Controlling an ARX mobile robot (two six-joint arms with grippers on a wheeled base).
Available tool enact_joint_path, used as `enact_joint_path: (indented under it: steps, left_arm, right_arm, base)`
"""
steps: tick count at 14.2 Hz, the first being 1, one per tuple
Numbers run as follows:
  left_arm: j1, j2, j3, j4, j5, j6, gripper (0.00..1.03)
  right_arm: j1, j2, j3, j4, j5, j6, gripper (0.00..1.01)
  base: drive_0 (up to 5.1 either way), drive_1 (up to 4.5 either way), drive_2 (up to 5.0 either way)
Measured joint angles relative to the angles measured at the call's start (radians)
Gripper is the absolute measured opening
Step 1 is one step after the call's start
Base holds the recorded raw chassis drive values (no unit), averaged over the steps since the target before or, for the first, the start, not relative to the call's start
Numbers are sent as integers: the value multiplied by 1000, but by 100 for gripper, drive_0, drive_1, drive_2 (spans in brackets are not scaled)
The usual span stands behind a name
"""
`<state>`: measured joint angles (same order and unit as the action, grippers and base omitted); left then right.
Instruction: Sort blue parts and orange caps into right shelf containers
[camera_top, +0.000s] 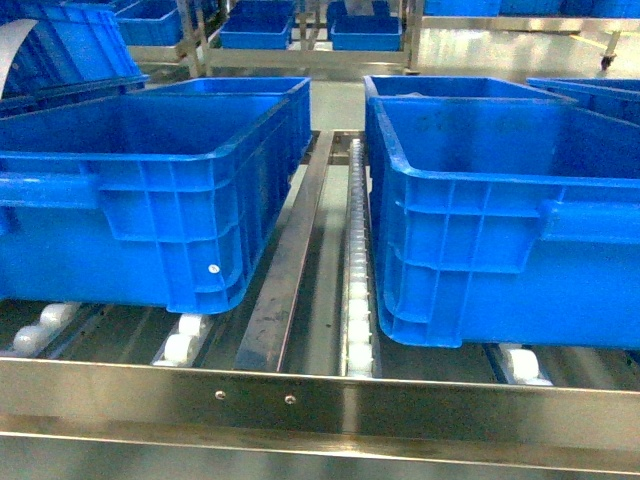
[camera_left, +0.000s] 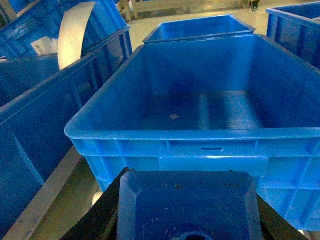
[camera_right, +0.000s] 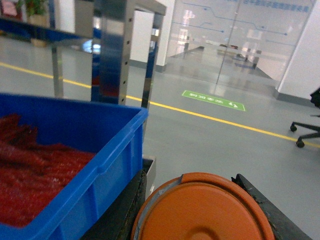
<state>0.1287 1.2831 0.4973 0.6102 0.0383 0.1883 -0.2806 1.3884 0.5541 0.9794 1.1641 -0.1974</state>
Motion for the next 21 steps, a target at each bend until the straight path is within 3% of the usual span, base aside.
enact_joint_path:
  steps: [1, 2, 5, 6, 7, 8, 9, 10, 11, 12, 14, 21]
  left_arm:
    - [-1, 0, 0, 0, 1, 0, 44]
    - [-1, 0, 0, 0, 0, 0, 44]
    - [0, 0, 0, 0, -1, 0, 44]
    - [0, 0, 0, 1, -1, 0, 44]
    - [1, 0, 0, -3, -1, 0, 44]
    - [3, 0, 0, 1, -5, 0, 44]
    - [-1, 0, 0, 1, 1, 0, 44]
    - [-3, 0, 0, 0, 3, 0, 44]
    - [1, 0, 0, 0, 0, 0, 44]
    - [4, 0, 0, 1, -4, 0, 44]
    - [0, 0, 0, 0, 0, 0, 44]
    - [0, 0, 0, 0, 0, 0, 44]
  right_arm:
    - [12, 20, -5, 4, -5, -44, 43]
    - [10, 19, -9, 8, 1, -63, 43]
    - [4, 16, -9, 6, -3, -83, 43]
    - [-63, -48, -38, -127, -335, -27, 43]
    - [-97, -147, -118, -190, -705, 57, 43]
    - [-78, -213, -180, -189, -980, 121, 43]
    - [-21, -257, -220, -184, -1252, 151, 43]
    - [24, -303, -266, -187, -1403, 166, 43]
    - [40, -354, -315, -197, -1408, 176, 43]
    - [63, -406, -356, -211, -1370, 182, 43]
    - [115, -492, -406, -240, -1343, 183, 43]
    - [116, -498, -412, -240, -1332, 183, 43]
  base:
    - [0, 0, 0]
    - [0, 0, 0]
    - [0, 0, 0]
    - [0, 0, 0]
    - [0, 0, 0]
    - [0, 0, 0]
    - [0, 0, 0]
    - [0, 0, 0]
    - [0, 0, 0]
    - [0, 0, 0]
    - [0, 0, 0]
    - [0, 0, 0]
